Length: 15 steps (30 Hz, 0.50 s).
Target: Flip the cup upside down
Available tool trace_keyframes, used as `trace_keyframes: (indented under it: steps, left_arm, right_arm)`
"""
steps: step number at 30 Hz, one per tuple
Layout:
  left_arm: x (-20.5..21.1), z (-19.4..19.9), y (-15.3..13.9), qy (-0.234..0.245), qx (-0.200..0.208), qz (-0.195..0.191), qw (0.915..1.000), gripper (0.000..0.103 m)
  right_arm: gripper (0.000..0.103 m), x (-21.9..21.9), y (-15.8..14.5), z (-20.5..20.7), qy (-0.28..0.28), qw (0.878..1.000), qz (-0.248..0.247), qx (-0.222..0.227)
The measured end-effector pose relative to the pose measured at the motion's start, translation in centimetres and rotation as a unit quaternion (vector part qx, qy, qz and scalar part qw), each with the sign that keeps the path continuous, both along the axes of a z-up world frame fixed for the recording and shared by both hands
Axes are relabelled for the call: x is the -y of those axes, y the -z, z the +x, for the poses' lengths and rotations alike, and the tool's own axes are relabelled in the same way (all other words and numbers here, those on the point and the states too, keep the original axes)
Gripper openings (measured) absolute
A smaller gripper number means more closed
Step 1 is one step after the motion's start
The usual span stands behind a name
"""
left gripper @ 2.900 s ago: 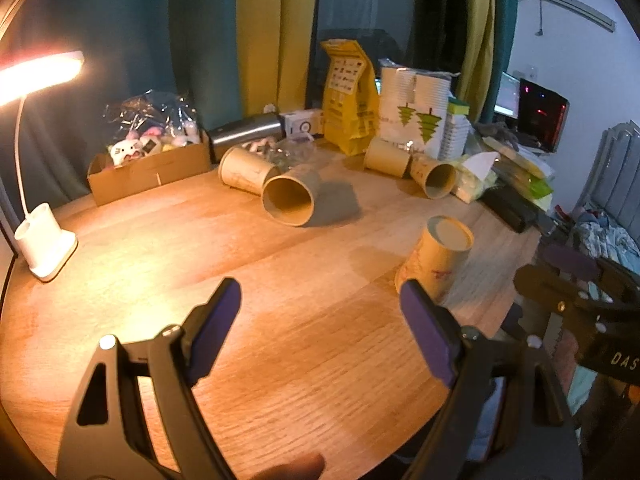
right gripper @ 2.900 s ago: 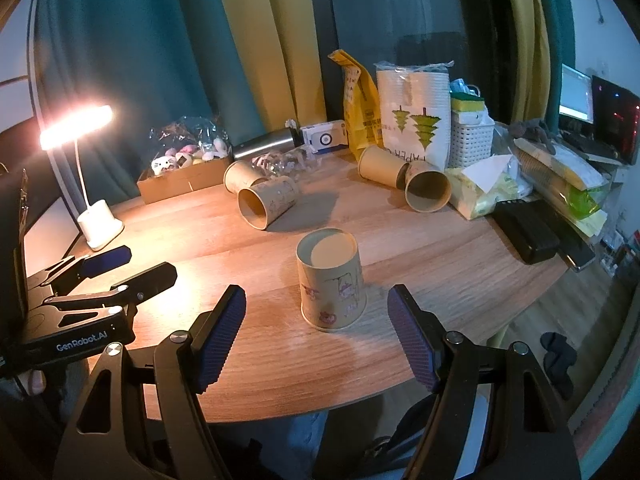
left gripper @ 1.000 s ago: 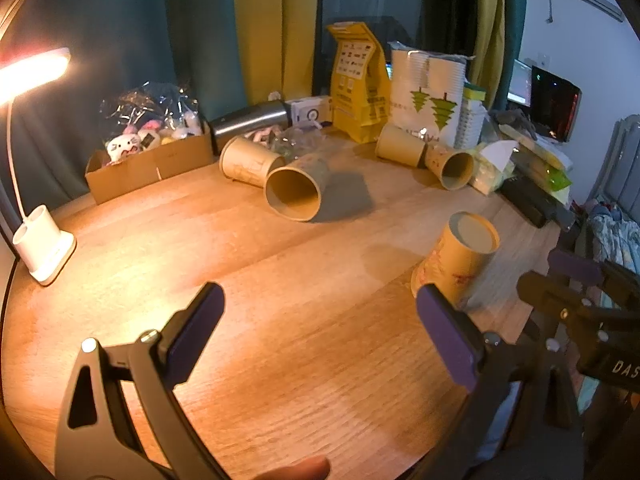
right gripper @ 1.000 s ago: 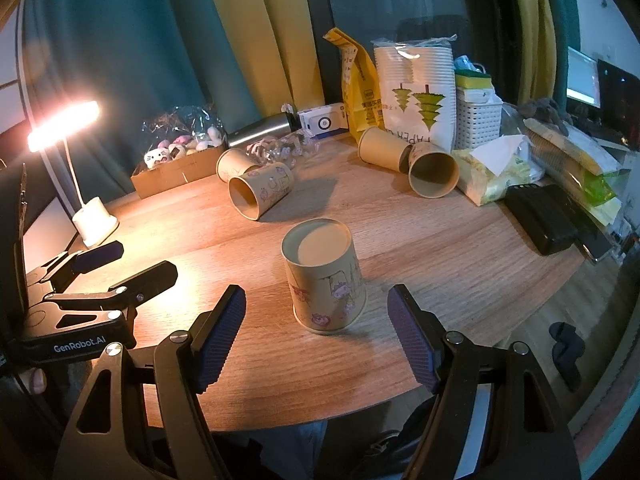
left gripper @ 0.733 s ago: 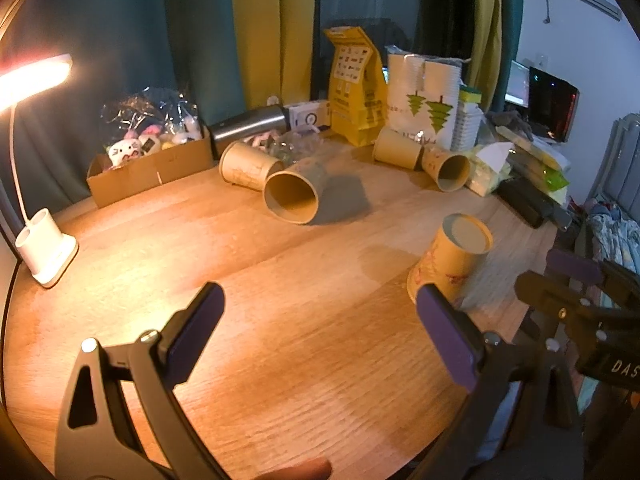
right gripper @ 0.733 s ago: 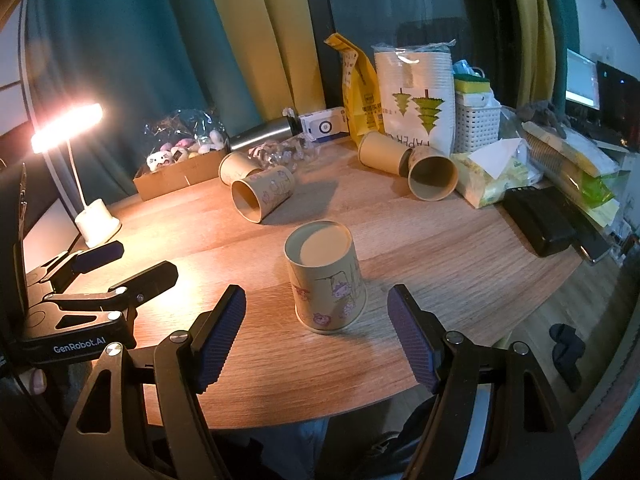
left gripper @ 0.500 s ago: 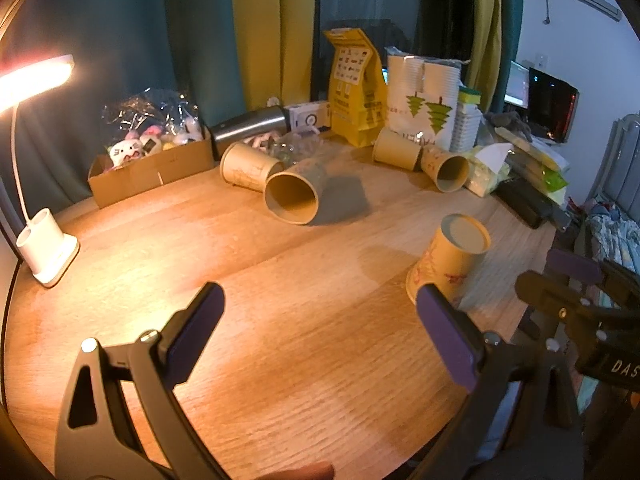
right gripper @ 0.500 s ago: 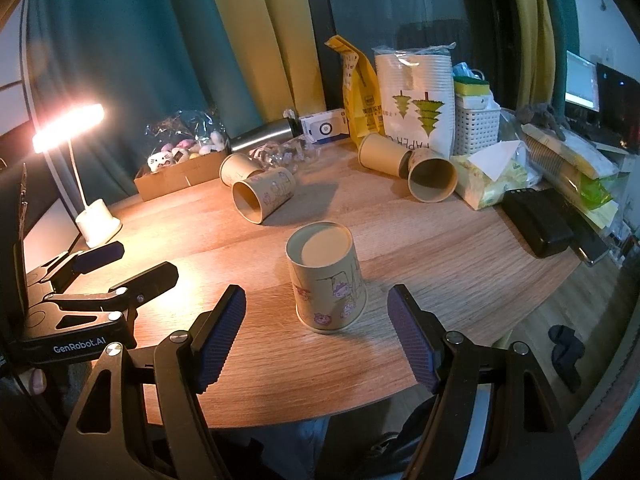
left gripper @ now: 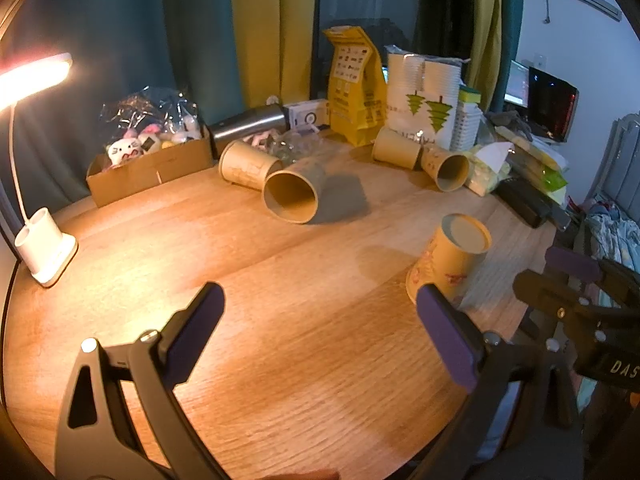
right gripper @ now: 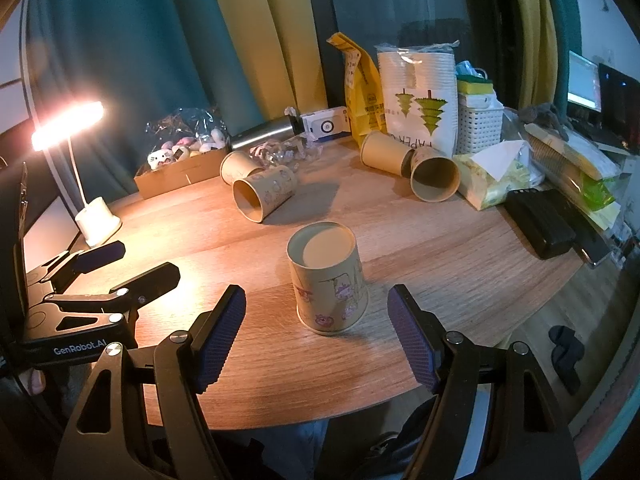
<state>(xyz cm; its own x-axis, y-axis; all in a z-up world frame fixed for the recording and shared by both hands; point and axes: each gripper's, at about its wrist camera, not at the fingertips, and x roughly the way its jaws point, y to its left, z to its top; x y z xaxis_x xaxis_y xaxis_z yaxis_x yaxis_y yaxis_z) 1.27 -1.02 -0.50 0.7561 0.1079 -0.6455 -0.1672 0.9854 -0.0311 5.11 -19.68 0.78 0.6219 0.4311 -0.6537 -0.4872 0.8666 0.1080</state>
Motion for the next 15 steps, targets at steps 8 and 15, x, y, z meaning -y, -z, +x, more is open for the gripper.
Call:
trace_keyframes:
  steps: [8, 15]
  left_arm:
    - [-0.09, 0.5, 0.27, -0.003, -0.006, -0.003, 1.0, 0.098]
    - [-0.09, 0.77, 0.44, -0.003, -0.009, -0.003, 1.0, 0.098]
  right_arm:
    - [0.076, -0.05, 0.34, 0.39, 0.0, 1.0, 0.0, -0.002]
    - [0.076, 0.01, 0.56, 0.5, 0.0, 1.0, 0.001, -0.005]
